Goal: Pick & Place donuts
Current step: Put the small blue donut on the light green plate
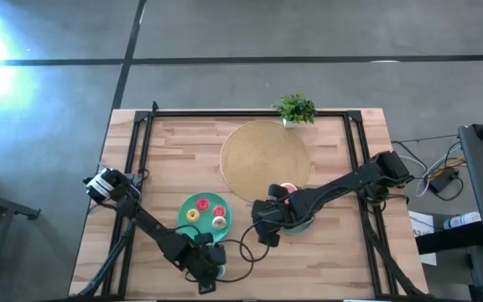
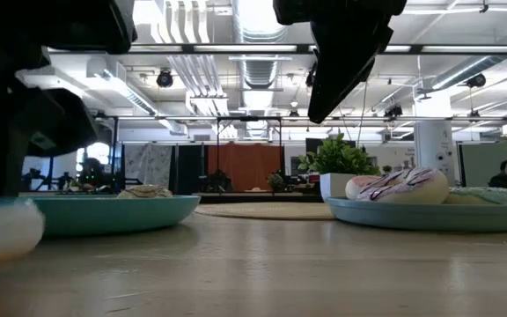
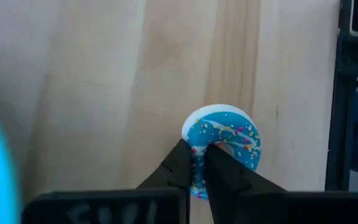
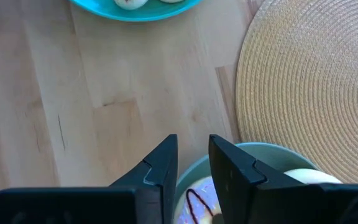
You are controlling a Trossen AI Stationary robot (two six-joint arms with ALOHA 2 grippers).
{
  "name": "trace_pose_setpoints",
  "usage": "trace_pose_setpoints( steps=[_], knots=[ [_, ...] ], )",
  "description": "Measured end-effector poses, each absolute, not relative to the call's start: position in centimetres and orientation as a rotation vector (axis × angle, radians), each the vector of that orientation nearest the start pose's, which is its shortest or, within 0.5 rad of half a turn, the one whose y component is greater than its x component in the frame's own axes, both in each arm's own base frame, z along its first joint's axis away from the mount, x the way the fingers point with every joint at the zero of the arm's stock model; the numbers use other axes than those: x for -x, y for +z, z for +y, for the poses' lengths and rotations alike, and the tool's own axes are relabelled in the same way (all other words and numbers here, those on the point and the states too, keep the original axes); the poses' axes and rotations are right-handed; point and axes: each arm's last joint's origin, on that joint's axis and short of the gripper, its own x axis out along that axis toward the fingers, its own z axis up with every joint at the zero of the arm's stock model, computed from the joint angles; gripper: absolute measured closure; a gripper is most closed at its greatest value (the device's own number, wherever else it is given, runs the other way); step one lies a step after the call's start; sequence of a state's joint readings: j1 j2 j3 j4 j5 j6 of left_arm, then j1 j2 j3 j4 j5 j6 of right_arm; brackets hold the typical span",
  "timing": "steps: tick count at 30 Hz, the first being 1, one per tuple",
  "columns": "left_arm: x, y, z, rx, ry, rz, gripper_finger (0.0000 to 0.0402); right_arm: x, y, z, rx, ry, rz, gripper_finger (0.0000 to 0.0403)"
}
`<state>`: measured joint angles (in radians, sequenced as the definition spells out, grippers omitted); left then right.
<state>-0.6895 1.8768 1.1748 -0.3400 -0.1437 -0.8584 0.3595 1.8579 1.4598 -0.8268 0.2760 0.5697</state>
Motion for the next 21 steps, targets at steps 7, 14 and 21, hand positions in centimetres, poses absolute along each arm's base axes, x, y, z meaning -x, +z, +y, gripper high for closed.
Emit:
trace_pose_setpoints(
  steps=[7, 14, 21],
  knots=[
    [-27.5, 19.6, -21.8, 0.328, 0.055, 1.035, 0.0400, -35.0, 22.5, 12.2, -0.059, -0.257, 1.167, 0.0326],
    [-25.1, 20.2, -17.4, 0.306, 0.265, 1.066, 0.0401, -35.2, 22.5, 11.9, -0.038, -0.275, 1.154, 0.0324],
    [-23.6, 17.4, -14.0, 0.394, 0.345, 1.111, 0.0401, -35.3, 22.5, 11.6, -0.048, -0.286, 1.149, 0.0330]
  ],
)
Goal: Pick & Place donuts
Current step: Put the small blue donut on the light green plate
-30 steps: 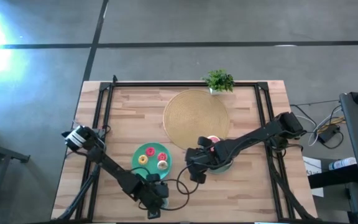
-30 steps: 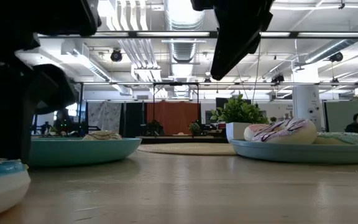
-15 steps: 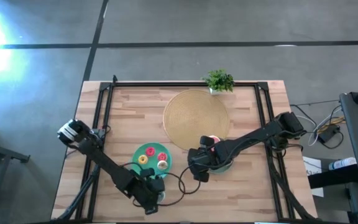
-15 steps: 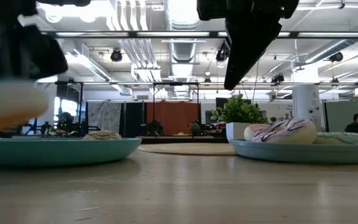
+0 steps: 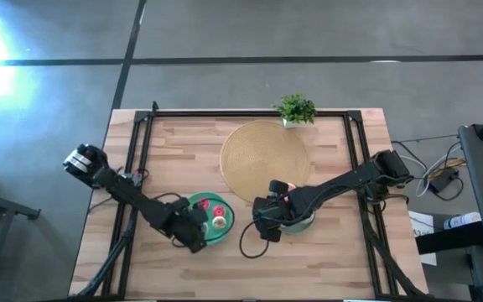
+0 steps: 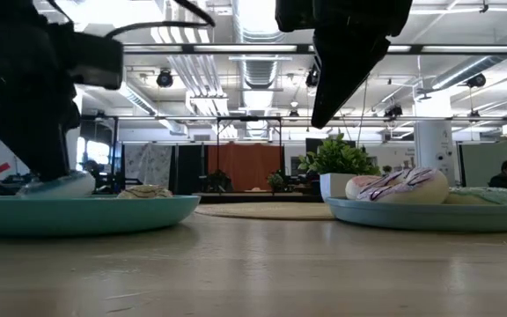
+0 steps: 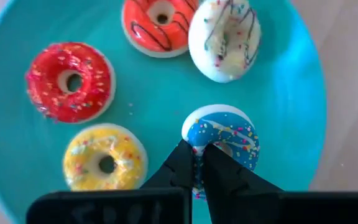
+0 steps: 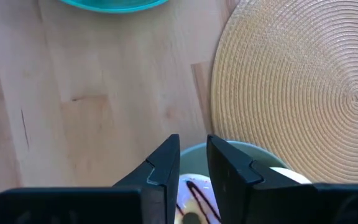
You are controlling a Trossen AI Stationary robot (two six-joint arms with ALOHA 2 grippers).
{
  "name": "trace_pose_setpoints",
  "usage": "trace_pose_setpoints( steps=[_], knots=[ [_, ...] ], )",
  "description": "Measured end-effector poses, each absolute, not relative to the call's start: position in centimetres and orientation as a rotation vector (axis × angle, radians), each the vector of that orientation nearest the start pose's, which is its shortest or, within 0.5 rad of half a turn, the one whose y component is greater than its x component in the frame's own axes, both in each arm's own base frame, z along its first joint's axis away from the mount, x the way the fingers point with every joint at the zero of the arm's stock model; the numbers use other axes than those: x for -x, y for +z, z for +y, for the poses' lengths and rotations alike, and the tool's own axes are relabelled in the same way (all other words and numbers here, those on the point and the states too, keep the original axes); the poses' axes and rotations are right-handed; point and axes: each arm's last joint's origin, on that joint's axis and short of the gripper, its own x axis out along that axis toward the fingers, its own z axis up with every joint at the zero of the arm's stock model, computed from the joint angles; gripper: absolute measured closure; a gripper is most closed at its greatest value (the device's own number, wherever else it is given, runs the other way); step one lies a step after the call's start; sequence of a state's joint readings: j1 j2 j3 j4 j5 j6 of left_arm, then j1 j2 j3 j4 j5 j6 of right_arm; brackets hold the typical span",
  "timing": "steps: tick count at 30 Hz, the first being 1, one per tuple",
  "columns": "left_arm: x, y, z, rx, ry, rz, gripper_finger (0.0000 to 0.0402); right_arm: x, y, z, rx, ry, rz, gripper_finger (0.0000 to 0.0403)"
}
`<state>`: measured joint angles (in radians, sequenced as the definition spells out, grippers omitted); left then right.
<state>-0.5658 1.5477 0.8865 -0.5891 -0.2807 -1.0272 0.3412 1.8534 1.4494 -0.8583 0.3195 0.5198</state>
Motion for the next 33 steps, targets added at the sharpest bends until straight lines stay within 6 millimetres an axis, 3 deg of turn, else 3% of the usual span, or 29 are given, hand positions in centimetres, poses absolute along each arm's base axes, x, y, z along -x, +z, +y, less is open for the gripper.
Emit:
trace_pose_setpoints(
  steps=[6, 11, 21, 29, 33],
  knots=[
    [-22.4, 15.6, -12.9, 0.449, 0.347, 1.146, 0.0401, -35.3, 22.5, 11.6, -0.068, -0.297, 1.146, 0.0326],
    [-22.9, 15.6, -13.4, 0.537, 0.271, 1.116, 0.0392, -35.3, 22.6, 11.6, -0.095, -0.313, 1.140, 0.0329],
    [-23.3, 16.2, -13.5, 0.588, 0.251, 1.063, 0.0293, -36.2, 24.1, 12.0, -0.127, -0.238, 0.992, 0.0334],
    [-22.4, 20.0, -12.8, 0.637, 0.181, 0.922, 0.0280, -34.9, 27.7, 11.5, -0.091, -0.146, 0.886, 0.0335],
    [-21.6, 22.9, -12.2, 0.646, 0.091, 0.784, 0.0280, -33.4, 29.9, 11.0, -0.196, 0.032, 0.810, 0.0335]
  ],
)
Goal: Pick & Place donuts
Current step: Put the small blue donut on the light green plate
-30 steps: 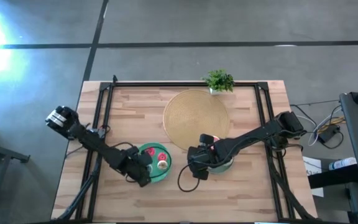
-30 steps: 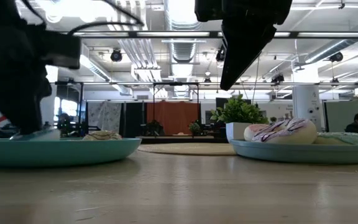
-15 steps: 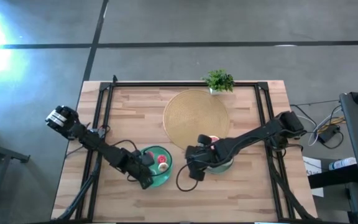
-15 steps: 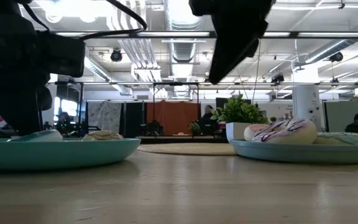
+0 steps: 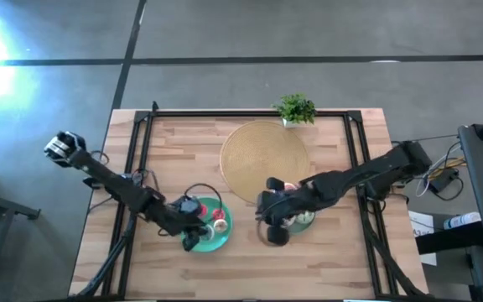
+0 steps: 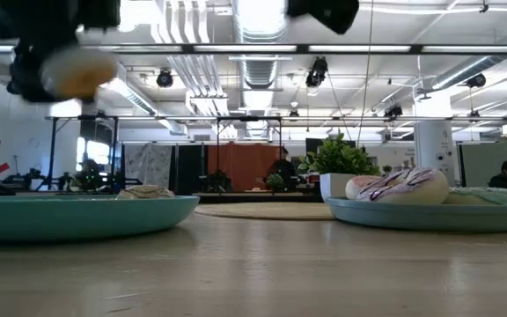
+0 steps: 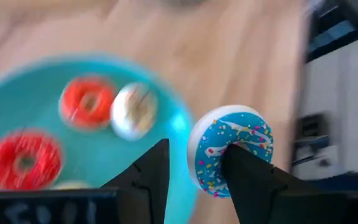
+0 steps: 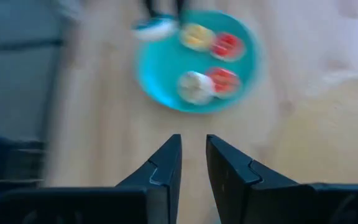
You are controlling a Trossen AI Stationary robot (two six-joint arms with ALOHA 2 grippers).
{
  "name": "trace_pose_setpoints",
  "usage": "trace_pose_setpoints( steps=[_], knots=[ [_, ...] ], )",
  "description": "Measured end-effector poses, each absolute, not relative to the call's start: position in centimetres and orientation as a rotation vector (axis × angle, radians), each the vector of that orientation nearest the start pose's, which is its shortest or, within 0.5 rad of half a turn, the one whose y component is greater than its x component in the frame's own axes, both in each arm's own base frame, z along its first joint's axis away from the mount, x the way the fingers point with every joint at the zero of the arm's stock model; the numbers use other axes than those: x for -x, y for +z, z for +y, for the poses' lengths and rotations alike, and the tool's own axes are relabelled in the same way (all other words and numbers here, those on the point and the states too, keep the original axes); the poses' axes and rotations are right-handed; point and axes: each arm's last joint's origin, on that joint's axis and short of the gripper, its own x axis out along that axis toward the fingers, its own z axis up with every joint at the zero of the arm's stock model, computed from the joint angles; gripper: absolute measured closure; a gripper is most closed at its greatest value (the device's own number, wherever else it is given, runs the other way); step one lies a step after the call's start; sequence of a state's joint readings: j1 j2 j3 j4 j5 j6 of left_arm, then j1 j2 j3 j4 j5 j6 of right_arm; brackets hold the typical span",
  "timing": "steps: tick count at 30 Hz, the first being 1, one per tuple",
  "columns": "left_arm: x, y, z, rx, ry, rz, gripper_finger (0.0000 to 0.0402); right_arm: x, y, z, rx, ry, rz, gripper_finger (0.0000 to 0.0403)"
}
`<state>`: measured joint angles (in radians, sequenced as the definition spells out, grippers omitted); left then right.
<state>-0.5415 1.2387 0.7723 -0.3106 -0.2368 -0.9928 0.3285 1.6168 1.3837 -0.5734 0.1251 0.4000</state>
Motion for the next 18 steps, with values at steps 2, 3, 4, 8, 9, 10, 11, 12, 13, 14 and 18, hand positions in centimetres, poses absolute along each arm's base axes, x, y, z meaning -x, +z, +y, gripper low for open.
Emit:
trace_pose_setpoints(
  steps=[2, 3, 4, 8, 9, 10, 11, 12, 13, 14, 18],
  knots=[
    [-21.2, 24.5, -11.7, 0.635, 0.061, 0.693, 0.0280, -32.5, 30.9, 10.5, -0.262, 0.121, 0.755, 0.0335],
    [-20.9, 25.2, -11.4, 0.629, 0.063, 0.652, 0.0280, -31.9, 31.5, 10.0, -0.285, 0.127, 0.721, 0.0335],
    [-20.6, 25.8, -11.0, 0.626, 0.071, 0.612, 0.0280, -31.3, 31.9, 9.6, -0.298, 0.101, 0.702, 0.0335],
    [-19.0, 28.1, -9.7, 0.645, 0.097, 0.482, 0.0280, -28.0, 33.4, 7.5, -0.284, -0.118, 0.679, 0.0335],
    [-18.6, 28.6, -9.4, 0.685, 0.097, 0.455, 0.0280, -27.2, 34.0, 7.1, -0.302, -0.158, 0.666, 0.0335],
    [-18.3, 29.1, -9.2, 0.711, 0.099, 0.429, 0.0280, -26.5, 34.5, 6.8, -0.333, -0.187, 0.641, 0.0335],
    [-18.0, 29.5, -9.0, 0.715, 0.098, 0.397, 0.0280, -25.7, 35.2, 6.5, -0.378, -0.199, 0.616, 0.0335],
    [-17.9, 30.0, -8.9, 0.703, 0.086, 0.362, 0.0280, -25.0, 35.8, 6.3, -0.421, -0.201, 0.595, 0.0335],
    [-17.7, 30.4, -8.8, 0.682, 0.072, 0.329, 0.0280, -24.3, 36.3, 6.2, -0.443, -0.184, 0.574, 0.0335],
    [-17.7, 30.8, -8.7, 0.655, 0.054, 0.297, 0.0280, -23.7, 36.9, 6.3, -0.439, -0.151, 0.555, 0.0335],
    [-18.0, 31.7, -8.5, 0.559, 0.000, 0.175, 0.0280, -21.5, 38.0, 7.1, -0.276, 0.010, 0.458, 0.0335]
  ],
)
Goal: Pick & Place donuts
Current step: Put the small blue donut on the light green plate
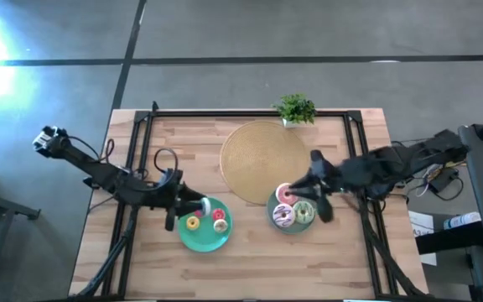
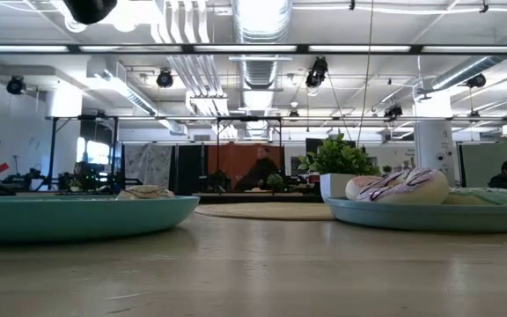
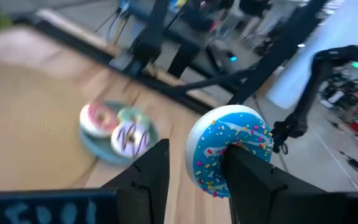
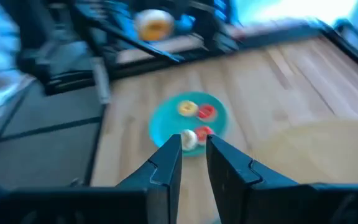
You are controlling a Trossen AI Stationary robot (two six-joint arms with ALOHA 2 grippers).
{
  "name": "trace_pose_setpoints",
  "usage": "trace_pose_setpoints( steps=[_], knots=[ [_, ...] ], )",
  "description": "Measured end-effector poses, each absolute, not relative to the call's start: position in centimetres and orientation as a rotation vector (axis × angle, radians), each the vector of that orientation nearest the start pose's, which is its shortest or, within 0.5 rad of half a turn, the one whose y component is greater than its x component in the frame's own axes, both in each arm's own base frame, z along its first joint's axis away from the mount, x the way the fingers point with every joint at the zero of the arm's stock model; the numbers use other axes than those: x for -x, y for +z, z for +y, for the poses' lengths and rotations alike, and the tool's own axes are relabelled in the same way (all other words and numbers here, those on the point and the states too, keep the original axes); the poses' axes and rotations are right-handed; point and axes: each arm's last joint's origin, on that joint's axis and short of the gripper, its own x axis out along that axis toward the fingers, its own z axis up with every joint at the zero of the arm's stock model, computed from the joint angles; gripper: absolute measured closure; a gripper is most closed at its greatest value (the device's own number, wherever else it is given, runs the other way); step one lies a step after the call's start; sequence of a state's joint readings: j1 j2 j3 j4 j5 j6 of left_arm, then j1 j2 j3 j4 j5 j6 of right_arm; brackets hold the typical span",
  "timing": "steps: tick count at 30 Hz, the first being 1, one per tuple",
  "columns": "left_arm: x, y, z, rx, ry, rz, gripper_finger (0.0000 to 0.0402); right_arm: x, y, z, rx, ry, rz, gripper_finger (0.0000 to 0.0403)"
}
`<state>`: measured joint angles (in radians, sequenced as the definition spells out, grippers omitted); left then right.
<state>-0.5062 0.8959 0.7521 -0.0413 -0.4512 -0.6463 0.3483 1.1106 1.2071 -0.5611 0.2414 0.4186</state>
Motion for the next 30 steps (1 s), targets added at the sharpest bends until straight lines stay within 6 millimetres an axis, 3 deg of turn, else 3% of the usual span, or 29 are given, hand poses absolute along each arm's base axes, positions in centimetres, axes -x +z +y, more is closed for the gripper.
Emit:
trace_pose_setpoints(
  steps=[4, 8, 12, 15, 19, 24, 30],
  knots=[
    [-18.5, 30.9, -8.2, 0.500, -0.092, 0.091, 0.0280, -20.3, 36.8, 7.4, -0.267, 0.127, 0.332, 0.0335],
    [-18.9, 28.5, -7.2, 0.514, -0.228, 0.020, 0.0280, -20.0, 32.9, 7.3, -0.347, 0.241, 0.207, 0.0335],
    [-18.5, 25.9, -6.5, 0.577, -0.291, 0.052, 0.0280, -19.3, 29.3, 6.9, -0.451, 0.235, 0.183, 0.0335],
    [-17.9, 24.5, -6.7, 0.645, -0.354, 0.142, 0.0280, -18.9, 27.7, 6.7, -0.518, 0.220, 0.214, 0.0335],
    [-17.4, 22.1, -6.7, 0.724, -0.320, 0.348, 0.0280, -18.6, 26.9, 6.6, -0.560, 0.214, 0.230, 0.0335],
    [-17.1, 18.7, -6.2, 0.820, -0.103, 0.577, 0.0280, -18.7, 27.1, 6.2, -0.558, 0.182, 0.215, 0.0335],
    [-16.9, 17.4, -6.1, 0.863, -0.011, 0.706, 0.0280, -18.8, 27.4, 6.0, -0.563, 0.172, 0.202, 0.0335]
  ],
)
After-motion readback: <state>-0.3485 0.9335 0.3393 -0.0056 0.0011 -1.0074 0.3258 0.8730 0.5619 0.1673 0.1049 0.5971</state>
